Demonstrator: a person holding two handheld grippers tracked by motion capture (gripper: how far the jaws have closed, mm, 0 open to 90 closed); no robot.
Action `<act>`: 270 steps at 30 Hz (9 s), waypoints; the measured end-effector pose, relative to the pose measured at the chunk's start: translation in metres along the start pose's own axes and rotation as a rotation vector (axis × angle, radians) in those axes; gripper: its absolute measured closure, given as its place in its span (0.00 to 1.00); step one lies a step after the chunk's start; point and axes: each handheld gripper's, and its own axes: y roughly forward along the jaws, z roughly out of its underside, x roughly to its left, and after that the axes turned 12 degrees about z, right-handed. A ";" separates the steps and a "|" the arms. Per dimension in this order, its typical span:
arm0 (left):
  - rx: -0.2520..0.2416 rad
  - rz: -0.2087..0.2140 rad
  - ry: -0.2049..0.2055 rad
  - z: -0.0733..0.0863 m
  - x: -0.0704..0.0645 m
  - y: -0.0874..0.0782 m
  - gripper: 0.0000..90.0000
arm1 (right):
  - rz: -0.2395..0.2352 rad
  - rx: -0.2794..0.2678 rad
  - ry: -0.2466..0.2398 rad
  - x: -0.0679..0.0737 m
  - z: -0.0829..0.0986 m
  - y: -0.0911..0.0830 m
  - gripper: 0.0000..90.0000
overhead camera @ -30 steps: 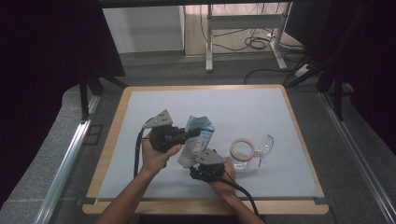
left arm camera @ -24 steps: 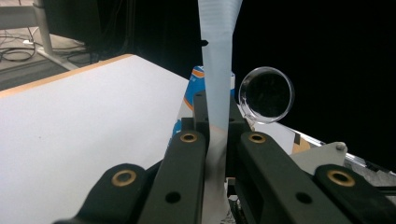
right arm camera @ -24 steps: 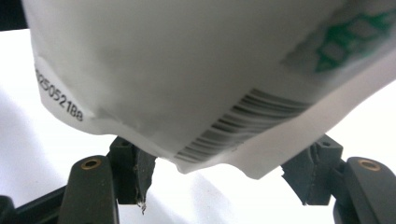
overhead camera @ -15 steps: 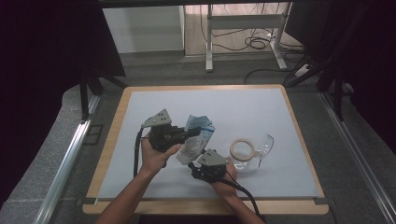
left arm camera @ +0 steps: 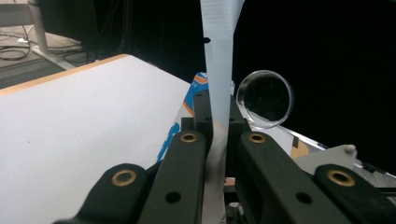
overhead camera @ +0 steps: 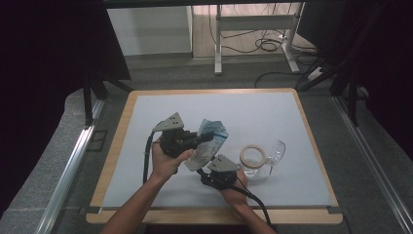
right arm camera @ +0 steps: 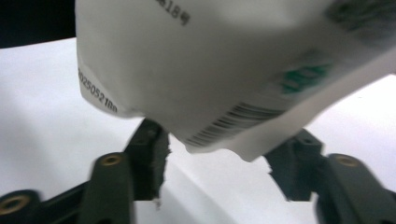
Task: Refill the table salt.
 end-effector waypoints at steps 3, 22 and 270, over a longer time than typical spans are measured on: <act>-0.001 0.005 -0.001 0.000 -0.001 0.001 1.00 | 0.018 -0.007 0.010 -0.001 0.001 0.003 0.44; 0.028 -0.001 -0.025 0.001 0.013 0.012 1.00 | -0.107 0.031 0.077 0.000 0.005 -0.013 0.60; 0.469 0.241 -0.020 -0.040 0.046 0.149 1.00 | 0.019 -0.023 0.441 -0.016 0.003 -0.057 0.58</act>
